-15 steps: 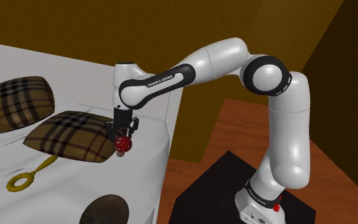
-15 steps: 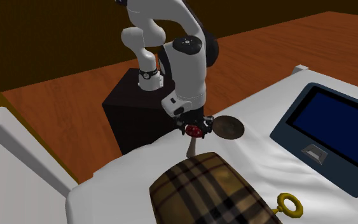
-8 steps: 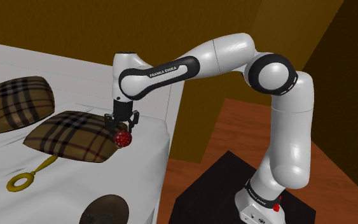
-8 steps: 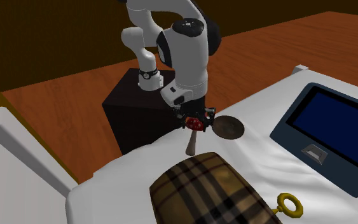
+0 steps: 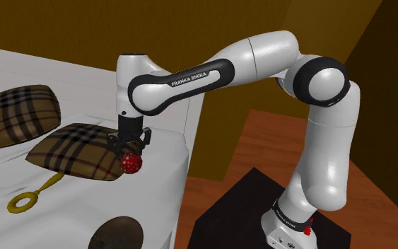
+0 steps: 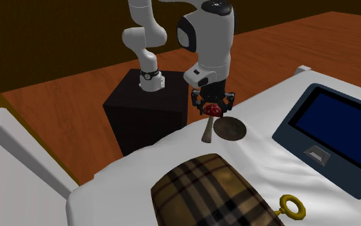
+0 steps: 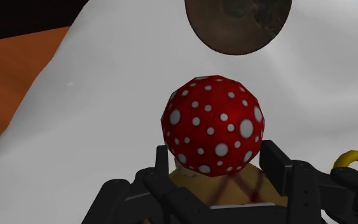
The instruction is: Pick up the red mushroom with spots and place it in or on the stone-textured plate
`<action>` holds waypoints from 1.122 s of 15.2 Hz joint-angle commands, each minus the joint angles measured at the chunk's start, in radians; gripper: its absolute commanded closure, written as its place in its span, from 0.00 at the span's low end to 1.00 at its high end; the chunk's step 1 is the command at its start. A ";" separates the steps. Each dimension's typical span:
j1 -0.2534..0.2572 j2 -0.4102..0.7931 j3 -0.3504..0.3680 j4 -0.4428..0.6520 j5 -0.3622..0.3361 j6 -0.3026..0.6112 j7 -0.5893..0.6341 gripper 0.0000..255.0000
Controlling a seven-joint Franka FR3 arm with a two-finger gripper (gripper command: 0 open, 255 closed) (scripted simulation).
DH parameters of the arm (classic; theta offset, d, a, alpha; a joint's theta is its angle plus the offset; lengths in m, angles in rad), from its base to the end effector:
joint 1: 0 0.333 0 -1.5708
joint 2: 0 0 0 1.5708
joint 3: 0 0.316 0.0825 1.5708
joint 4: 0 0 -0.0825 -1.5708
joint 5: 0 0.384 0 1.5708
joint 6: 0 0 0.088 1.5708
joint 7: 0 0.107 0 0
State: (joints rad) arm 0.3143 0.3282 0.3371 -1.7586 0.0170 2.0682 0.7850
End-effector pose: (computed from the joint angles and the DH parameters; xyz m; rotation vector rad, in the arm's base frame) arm 0.5183 0.3751 0.3900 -3.0384 0.2412 0.1231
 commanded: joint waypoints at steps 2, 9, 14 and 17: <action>0.039 -0.018 0.021 -0.014 -0.001 0.002 0.062 1.00; 0.135 -0.043 0.072 -0.011 -0.009 -0.012 0.213 1.00; 0.176 -0.031 0.089 -0.010 -0.021 0.002 0.275 1.00; 0.178 -0.017 0.087 -0.032 -0.027 0.038 0.276 1.00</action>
State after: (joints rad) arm 0.4898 0.3087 0.4233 -1.7821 -0.0085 2.0946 1.0569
